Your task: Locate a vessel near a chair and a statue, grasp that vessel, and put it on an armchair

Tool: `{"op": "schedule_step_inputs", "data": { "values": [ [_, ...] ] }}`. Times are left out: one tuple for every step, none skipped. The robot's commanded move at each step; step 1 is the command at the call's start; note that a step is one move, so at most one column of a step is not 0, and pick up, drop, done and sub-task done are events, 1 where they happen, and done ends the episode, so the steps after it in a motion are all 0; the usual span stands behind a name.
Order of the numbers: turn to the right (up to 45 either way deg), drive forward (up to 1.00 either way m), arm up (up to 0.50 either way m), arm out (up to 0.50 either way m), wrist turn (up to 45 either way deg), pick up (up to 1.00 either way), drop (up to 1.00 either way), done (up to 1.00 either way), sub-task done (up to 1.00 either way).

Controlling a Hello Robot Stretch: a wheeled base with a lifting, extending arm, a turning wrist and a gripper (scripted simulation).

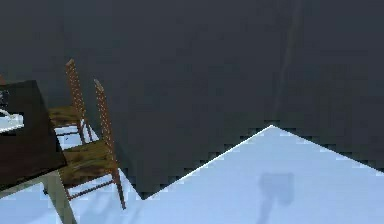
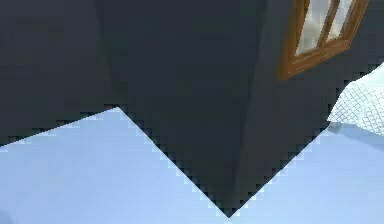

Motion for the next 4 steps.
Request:
{"op": "schedule_step_inputs", "data": {
  "values": [
    [0.0,0.75,0.0,0.0,0.0,0.0,0.0,0.0,0.0],
    [-45.0,0.0,0.0,0.0,0.0,0.0,0.0,0.0,0.0],
    [-45.0,0.0,0.0,0.0,0.0,0.0,0.0,0.0,0.0],
    [-45.0,0.0,0.0,0.0,0.0,0.0,0.0,0.0,0.0]
  ]
}}
